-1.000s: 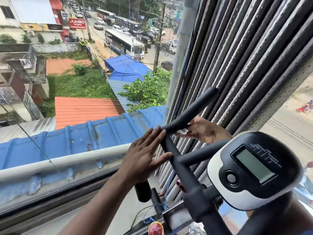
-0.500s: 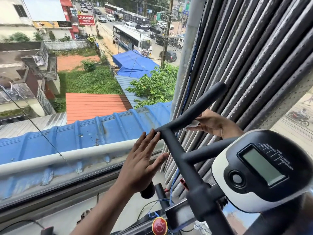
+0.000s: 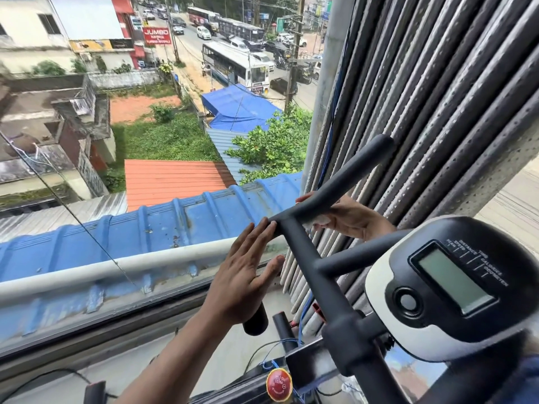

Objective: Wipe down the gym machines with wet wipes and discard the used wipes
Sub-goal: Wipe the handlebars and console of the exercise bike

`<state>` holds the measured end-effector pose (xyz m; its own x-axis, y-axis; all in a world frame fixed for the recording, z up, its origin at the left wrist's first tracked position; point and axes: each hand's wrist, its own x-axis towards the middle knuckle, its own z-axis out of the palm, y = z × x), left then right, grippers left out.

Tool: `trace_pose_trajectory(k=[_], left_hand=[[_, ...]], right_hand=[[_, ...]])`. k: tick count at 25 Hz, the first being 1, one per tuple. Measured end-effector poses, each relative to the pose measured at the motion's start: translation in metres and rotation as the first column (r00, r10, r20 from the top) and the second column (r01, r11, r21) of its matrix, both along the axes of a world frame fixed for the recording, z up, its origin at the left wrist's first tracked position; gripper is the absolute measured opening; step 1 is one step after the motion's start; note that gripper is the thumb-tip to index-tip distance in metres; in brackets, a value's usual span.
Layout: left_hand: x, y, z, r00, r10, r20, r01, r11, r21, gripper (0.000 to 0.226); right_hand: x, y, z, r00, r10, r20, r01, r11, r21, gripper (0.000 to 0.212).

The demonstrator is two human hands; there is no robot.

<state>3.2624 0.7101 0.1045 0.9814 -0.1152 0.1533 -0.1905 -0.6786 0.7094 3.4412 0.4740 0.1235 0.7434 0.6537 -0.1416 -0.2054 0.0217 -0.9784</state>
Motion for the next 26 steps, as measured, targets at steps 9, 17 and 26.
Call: trace_pose_trajectory(k=[9, 17, 26], left_hand=[[-0.001, 0.0, 0.002, 1.0, -0.003, 0.004, 0.002, 1.0, 0.028, 0.072], [0.0, 0.001, 0.001, 1.0, -0.008, 0.001, 0.008, 0.999, 0.039, 0.074], [-0.001, 0.0, 0.002, 1.0, 0.001, 0.0, -0.001, 0.999, 0.048, 0.076]], right_hand=[[-0.005, 0.019, -0.012, 0.985, 0.166, -0.045, -0.166, 0.986, 0.01, 0.023], [0.012, -0.016, 0.02, 1.0, -0.028, 0.0, 0.028, 0.997, 0.066, 0.024], [0.024, -0.076, 0.102, 0.896, -0.388, 0.215, 0.379, 0.921, 0.084, 0.031]])
